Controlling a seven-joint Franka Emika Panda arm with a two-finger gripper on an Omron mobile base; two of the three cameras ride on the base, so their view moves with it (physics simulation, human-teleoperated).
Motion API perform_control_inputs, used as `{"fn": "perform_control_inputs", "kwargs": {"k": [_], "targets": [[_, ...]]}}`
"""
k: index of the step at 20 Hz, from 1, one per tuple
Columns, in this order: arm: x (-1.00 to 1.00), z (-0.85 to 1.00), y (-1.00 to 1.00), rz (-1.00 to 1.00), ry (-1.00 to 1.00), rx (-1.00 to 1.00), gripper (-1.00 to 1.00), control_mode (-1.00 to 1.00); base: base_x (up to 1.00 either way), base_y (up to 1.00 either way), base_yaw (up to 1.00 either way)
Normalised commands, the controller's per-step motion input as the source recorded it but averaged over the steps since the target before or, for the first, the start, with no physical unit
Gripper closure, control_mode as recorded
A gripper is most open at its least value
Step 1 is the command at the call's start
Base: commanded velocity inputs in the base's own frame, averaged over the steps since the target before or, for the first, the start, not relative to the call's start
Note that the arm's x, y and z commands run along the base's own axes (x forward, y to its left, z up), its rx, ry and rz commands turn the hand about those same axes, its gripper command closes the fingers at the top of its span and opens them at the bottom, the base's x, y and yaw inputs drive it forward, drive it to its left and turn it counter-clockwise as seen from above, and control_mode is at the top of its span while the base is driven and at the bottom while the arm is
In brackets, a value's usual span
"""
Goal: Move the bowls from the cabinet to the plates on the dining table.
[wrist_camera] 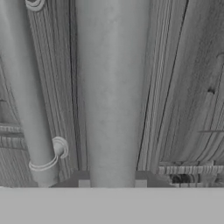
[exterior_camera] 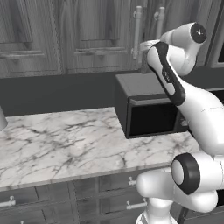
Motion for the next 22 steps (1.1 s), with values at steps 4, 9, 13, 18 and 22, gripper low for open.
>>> {"fn": "perform_control_inputs", "kwargs": {"k": [4, 9, 13, 18, 22], "targets": [[-0.43, 0.16, -0.29, 0.1, 0.0, 0.06, 1.0, -1.0, 0.0, 0.0, 0.0], [-0.43, 0.16, -0.29, 0.1, 0.0, 0.06, 1.0, -1.0, 0.0, 0.0, 0.0], [-0.44, 0.16, -0.3, 0.1, 0.0, 0.06, 1.0, -1.0, 0.0, 0.0, 0.0], [-0.44, 0.19, -0.3, 0.1, -0.01, 0.06, 1.0, -1.0, 0.0, 0.0, 0.0], [-0.46, 0.18, -0.3, 0.09, 0.0, 0.07, 1.0, -1.0, 0.0, 0.0, 0.0]]}}
